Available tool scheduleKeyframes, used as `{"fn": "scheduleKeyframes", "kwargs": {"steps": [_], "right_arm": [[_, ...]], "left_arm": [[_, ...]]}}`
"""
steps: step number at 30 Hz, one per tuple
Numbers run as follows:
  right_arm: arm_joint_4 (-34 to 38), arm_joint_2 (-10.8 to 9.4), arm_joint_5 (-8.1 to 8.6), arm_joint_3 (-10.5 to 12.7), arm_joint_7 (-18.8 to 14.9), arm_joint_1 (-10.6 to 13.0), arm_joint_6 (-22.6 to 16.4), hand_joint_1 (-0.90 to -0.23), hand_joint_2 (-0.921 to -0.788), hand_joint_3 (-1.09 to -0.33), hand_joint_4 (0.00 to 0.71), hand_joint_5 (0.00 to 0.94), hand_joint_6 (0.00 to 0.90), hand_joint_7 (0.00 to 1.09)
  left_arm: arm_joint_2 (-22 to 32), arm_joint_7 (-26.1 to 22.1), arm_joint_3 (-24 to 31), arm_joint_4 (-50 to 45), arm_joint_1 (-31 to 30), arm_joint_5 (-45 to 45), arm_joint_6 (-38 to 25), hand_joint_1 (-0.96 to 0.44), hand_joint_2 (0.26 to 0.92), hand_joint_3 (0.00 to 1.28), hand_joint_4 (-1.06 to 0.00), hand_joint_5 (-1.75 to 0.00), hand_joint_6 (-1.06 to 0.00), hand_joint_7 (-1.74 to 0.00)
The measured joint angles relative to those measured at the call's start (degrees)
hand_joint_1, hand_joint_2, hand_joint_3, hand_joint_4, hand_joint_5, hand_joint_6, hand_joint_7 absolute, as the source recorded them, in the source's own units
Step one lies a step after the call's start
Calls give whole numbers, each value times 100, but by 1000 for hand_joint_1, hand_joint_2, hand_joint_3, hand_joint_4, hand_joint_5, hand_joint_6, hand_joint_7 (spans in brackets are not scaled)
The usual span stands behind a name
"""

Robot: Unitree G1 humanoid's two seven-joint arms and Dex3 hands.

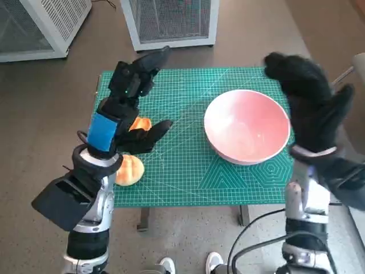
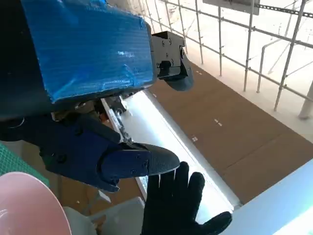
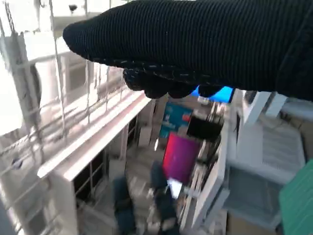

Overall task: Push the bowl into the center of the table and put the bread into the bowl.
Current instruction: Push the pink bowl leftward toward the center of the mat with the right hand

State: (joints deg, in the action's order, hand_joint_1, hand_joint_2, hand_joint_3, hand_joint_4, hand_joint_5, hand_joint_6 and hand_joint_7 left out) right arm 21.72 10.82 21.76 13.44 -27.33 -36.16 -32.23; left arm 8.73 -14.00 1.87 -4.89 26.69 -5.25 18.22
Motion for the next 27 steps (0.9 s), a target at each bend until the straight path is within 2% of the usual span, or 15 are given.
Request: {"fn": "scheduleKeyframes", "kwargs": {"steps": [4,11,13,19,22,27], "right_arm": [[632,139,-185,213,193,-223,-364,-404,-921,-483,515,0,256,636],[1943,481,-317,550,547,-714,-743,-366,-921,-529,506,0,250,621],[2291,543,-325,647,671,-845,-773,-348,-921,-560,502,0,229,657],[3171,630,-251,931,998,-1155,-698,-329,-921,-615,495,0,194,705],[3541,638,-165,1057,1112,-1268,-569,-327,-921,-628,491,0,183,723],[4201,694,-146,1233,1297,-1448,-273,-321,-921,-632,484,0,180,722]], "left_arm": [[-6,1,0,38,-2,0,30,-430,921,405,-164,-149,1,-731],[-14,3,1,74,-3,1,54,-426,921,405,-161,-156,1,-729],[-13,4,5,88,-3,1,57,-426,921,405,-160,-159,1,-728],[-18,5,9,121,-3,0,74,-434,921,404,-155,-167,1,-721],[-22,5,8,128,-3,0,79,-440,921,403,-153,-171,1,-719],[-22,5,9,144,-3,0,90,-443,921,402,-149,-178,1,-718]]}}
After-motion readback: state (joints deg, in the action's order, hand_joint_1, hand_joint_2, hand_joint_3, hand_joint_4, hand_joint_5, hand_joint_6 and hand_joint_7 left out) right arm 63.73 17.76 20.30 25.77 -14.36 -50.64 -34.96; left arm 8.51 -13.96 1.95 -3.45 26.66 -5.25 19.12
